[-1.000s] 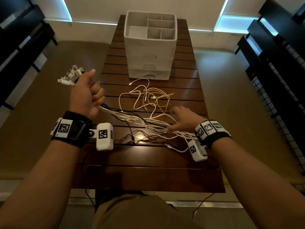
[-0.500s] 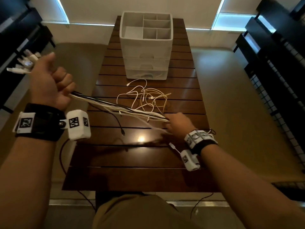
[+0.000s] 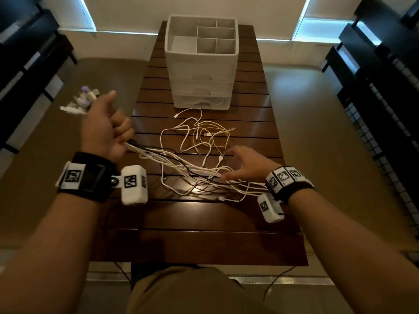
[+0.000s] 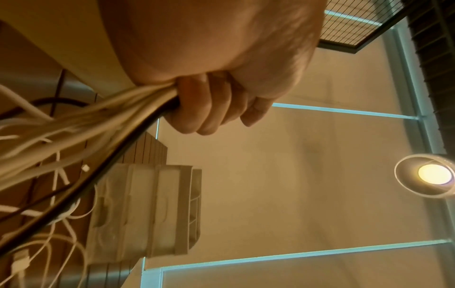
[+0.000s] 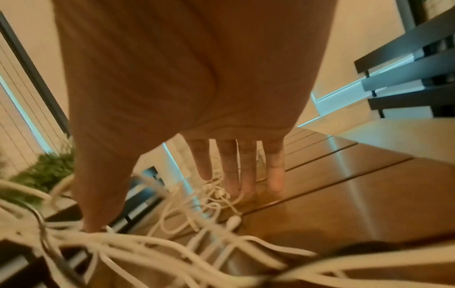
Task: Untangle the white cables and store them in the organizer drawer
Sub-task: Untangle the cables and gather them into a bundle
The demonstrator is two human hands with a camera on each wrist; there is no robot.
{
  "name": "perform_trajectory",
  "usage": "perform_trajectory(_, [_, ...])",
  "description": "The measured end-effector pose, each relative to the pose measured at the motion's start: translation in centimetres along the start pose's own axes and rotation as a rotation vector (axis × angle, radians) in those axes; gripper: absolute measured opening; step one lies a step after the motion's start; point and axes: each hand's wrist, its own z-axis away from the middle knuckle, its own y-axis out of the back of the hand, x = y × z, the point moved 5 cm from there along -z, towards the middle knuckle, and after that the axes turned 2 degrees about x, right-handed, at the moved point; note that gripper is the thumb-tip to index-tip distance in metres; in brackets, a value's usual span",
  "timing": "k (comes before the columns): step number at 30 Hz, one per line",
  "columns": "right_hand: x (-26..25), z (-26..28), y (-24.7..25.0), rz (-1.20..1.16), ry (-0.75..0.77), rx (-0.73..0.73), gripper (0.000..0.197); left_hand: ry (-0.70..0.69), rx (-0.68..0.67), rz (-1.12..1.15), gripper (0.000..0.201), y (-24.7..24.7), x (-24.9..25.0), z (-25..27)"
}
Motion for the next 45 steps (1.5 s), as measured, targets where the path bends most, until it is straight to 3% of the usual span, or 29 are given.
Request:
perform_trajectory(3, [-3.1, -1.3, 1.0, -0.271, 0.075, 0.043, 0.078, 0.044, -0.046, -0.017, 0.049, -1.8, -1.9, 0.6])
perform_trajectory(5, [-4.1, -2.6, 1.8, -0.428, 0.095, 0.155, 0.056, 0.080, -0.084, -0.031, 0.051, -2.7, -3.3, 1.0])
perform_trajectory(7, [-3.6, -4.2, 3.0, -0.444, 0.056, 0.424, 0.033, 0.110, -0.117, -0.044, 0.053, -3.3, -4.6, 1.3])
perform_trajectory(9, [-2.6, -5.3, 4.1, -0.301, -0.026, 0.674, 0.019, 0.130, -0.134, -0.080, 0.055, -3.3, -5.7, 1.5])
perform_trajectory(11, [-2.2, -6.7, 4.1, -0.157, -0.050, 0.677, 0.031, 0.147, -0.133, -0.117, 0.056, -3.1, -6.5, 1.7])
perform_trajectory(14, [-1.9, -8.6, 3.1, 0.055, -0.131, 0.454, 0.045, 0.175, -0.111, -0.146, 0.057, -3.1, -7.3, 2.1])
perform_trajectory(17, [-2.3, -9.9, 3.6, 0.056, -0.129, 0.395, 0.020, 0.192, -0.073, -0.174, 0.052, -3.0, -7.9, 2.3])
perform_trajectory(19, [-3.1, -10.1, 5.0, -0.049, -0.064, 0.511, 0.009, 0.220, -0.053, -0.198, 0.048, -2.7, -8.4, 2.2])
perform_trajectory(23, [-5.9, -8.0, 9.8, -0.388, 0.102, 0.875, 0.012, 0.216, -0.035, -0.253, 0.046, -2.5, -8.7, 2.4])
perform_trajectory(26, [-8.5, -5.1, 13.2, -0.694, 0.267, 0.997, 0.013, 0.201, -0.023, -0.239, 0.048, -2.8, -8.9, 2.5])
perform_trajectory(28, [-9.0, -4.2, 13.6, -0.745, 0.269, 0.949, 0.014, 0.197, -0.023, -0.217, 0.044, -3.1, -8.8, 2.3])
perform_trajectory(31, [-9.0, -5.1, 10.5, -0.425, 0.132, 0.637, 0.011, 0.155, -0.056, -0.251, 0.028, -3.7, -8.6, 2.6])
perform_trajectory(32, [-8.8, -5.2, 9.8, -0.379, 0.107, 0.601, 0.012, 0.141, -0.067, -0.264, 0.029, -3.9, -8.5, 2.7])
perform_trajectory(34, [-9.1, -4.5, 10.1, -0.491, 0.115, 0.652, 0.011, 0.119, -0.082, -0.266, 0.035, -4.2, -8.7, 2.8])
perform_trajectory(37, [-10.8, -3.1, 11.5, -0.637, 0.245, 0.705, 0.010, 0.088, -0.120, -0.261, 0.032, -4.5, -8.9, 2.7])
perform_trajectory(40, [-11.6, -3.0, 10.6, -0.734, 0.260, 0.583, 0.011, 0.081, -0.189, -0.283, 0.032, -5.5, -9.0, 2.8])
perform_trajectory(43, [-11.6, -2.7, 9.4, -0.969, 0.269, 0.464, 0.009, 0.136, -0.211, -0.304, 0.042, -6.5, -9.2, 3.4])
perform_trajectory(45, [-12.0, -2.0, 8.7, -0.983, 0.291, 0.408, 0.013, 0.169, -0.221, -0.261, 0.048, -6.8, -9.6, 3.2])
